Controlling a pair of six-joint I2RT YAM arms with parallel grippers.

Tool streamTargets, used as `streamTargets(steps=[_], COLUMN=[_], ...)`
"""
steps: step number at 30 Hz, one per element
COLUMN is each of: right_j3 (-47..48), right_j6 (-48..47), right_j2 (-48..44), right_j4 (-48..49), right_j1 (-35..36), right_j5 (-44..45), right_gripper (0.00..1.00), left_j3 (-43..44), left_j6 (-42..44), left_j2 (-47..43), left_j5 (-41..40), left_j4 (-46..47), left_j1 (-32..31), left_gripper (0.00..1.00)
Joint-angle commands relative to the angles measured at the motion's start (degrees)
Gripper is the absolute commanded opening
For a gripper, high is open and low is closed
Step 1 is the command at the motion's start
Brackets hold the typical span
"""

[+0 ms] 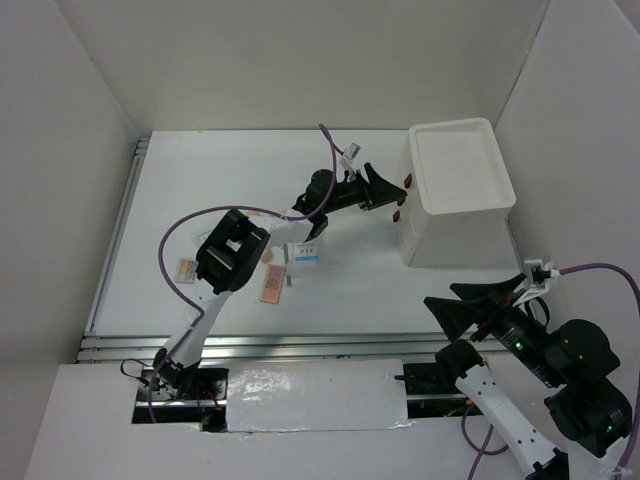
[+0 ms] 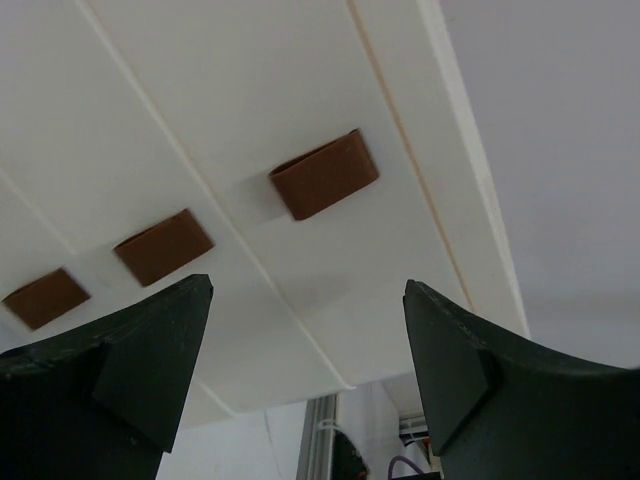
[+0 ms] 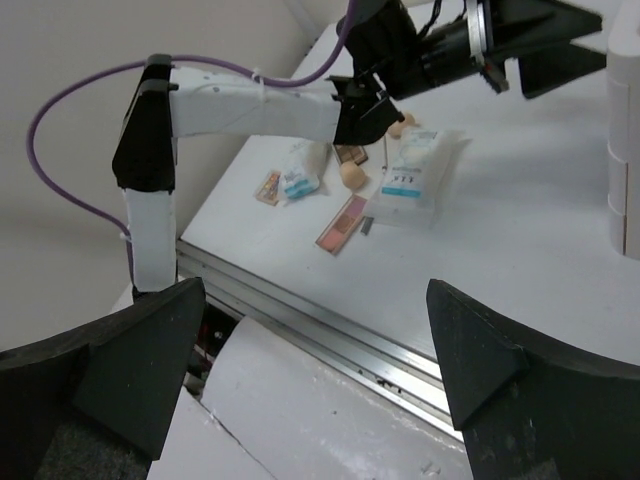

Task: Organize the makeup

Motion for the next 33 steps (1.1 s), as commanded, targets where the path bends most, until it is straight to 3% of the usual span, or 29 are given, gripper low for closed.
streamTargets(steps=[1, 4, 9, 19, 27, 33], right_j3=[-2.5, -3.8, -5.7, -7.2, -8.0, -8.3], right_j6=[-1.0, -1.0, -0.6, 0.0, 0.1, 0.8], right_j2=[0.0, -0.2, -0.5, -1.0, -0.8, -0.9], right_j4=[2.2, 2.6, 3.6, 4.2, 4.8, 5.3], right_j1=[-0.1, -0.2, -0.1, -0.1, 0.0, -0.2], right_j5=[-2.5, -2.9, -4.0, -5.0, -5.1, -5.5], right_gripper=[1.00, 1.00, 1.00, 1.00, 1.00, 1.00], left_j3=[4.9, 7.8, 15.3, 17.0, 14.7, 13.0], left_j6=[-3.5, -5.6, -4.7, -2.5, -4.2, -2.7], left_j2=[3.2, 6.0, 9.2, 9.6, 8.2, 5.5], left_j5=[1.6, 1.7, 1.1, -1.0, -1.3, -1.0], left_j4=[10.0, 12.0, 7.6, 4.4, 8.4, 8.0], left_j1=[-0.4, -0.4, -0.8, -0.5, -0.5, -0.3], left_gripper=[0.90, 0.88, 0.87, 0.81, 0.58, 0.21])
